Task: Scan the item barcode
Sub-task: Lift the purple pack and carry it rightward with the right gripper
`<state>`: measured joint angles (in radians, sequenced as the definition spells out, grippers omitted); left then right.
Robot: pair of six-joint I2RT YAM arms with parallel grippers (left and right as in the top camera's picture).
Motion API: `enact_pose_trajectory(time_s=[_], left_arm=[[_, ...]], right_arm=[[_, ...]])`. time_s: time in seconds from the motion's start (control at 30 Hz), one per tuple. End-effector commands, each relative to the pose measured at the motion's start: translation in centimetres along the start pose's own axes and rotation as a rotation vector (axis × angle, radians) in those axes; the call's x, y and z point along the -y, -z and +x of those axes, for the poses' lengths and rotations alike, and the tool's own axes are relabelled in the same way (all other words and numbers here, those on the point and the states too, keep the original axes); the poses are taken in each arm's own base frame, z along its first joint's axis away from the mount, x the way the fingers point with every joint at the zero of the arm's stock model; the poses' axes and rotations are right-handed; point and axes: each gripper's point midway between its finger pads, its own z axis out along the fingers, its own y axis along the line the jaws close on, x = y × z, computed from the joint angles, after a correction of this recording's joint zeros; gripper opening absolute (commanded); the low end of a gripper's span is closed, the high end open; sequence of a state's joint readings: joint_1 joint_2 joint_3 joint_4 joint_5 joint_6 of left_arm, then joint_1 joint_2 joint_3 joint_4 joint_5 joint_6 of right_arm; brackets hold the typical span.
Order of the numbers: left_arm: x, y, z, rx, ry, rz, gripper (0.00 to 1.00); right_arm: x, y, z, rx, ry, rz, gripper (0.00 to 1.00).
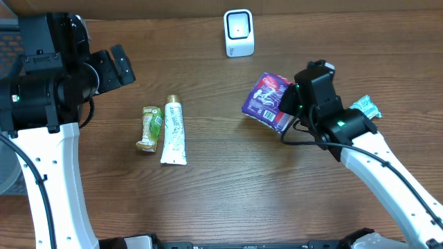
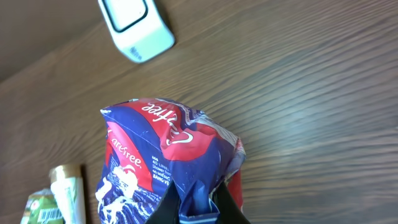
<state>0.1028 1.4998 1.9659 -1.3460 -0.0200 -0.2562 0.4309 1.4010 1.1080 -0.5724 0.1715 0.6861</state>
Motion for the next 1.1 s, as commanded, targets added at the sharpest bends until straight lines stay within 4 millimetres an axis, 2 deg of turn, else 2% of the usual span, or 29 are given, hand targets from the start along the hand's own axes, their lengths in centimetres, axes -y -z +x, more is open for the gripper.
enact_pose_trajectory(time_s=[0.0, 0.2, 0.33, 0.67, 1.07], left_arm=[[-0.1, 0.4, -0.3, 0.017, 0.012, -0.004, 1.00], [-0.1, 0.4, -0.3, 0.017, 0.012, -0.004, 1.00], [-0.1, 0.4, -0.3, 0.017, 0.012, -0.004, 1.00], [-0.1, 0.4, -0.3, 0.017, 0.012, -0.004, 1.00], [-0.1, 0.4, -0.3, 0.017, 0.012, -0.004, 0.99]], right_arm=[[1.2, 1.2, -1.8, 0.089, -0.054, 0.060, 0.04], [2.0, 1.3, -1.6, 0.093, -0.134, 0.097, 0.04], [3.7, 1.5, -1.6, 0.122, -0.189, 0.177, 0.04], [5.5, 1.6, -1.4, 0.102, -0.202, 0.235, 0.04], [5.7, 1.7, -1.2, 0.094, -0.198, 0.245, 0.03]])
